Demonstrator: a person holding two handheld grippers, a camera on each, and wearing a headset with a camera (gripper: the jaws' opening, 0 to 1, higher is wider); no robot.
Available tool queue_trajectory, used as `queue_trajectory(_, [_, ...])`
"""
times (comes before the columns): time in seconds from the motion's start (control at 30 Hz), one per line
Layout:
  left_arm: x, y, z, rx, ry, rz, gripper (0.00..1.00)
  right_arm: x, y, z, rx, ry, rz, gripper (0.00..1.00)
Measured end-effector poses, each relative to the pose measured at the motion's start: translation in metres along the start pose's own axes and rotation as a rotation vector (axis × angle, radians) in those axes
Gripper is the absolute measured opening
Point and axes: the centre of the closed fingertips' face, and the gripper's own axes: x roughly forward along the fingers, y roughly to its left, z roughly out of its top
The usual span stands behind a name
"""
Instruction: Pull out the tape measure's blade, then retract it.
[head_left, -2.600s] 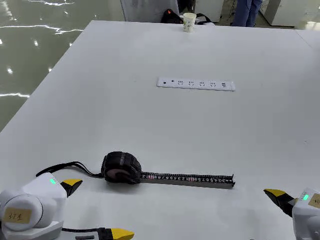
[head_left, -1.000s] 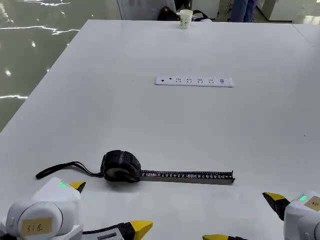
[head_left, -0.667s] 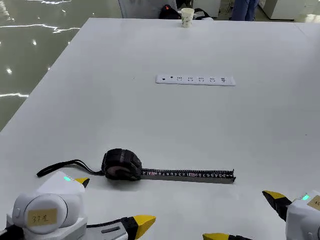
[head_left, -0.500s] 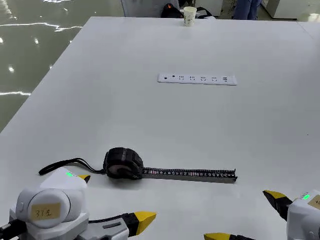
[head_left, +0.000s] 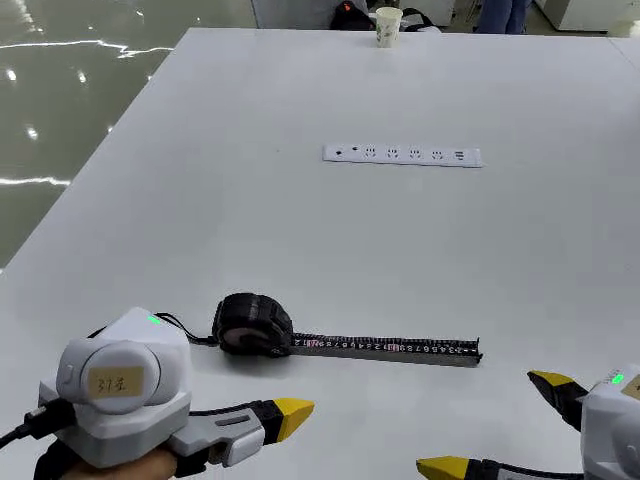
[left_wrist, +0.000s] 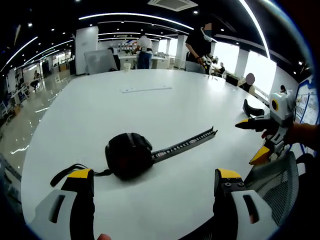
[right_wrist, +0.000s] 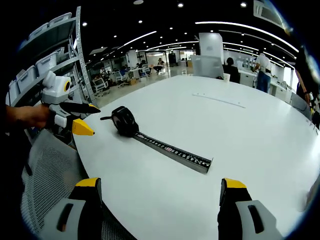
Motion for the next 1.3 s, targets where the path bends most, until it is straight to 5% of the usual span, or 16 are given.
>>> queue_trajectory(0.63, [0.02,0.014,0.007,-0.051,0.01,0.03,0.97,0.012,-0.013,0.0,-0.051,0.021,0.06,0.95])
queue_trajectory(1.3, [0.041,0.025,0.008,-0.093,0.022,0.06,0.94,0.023,-0.031,-0.012,-0.117,0.078,0.101,0.79])
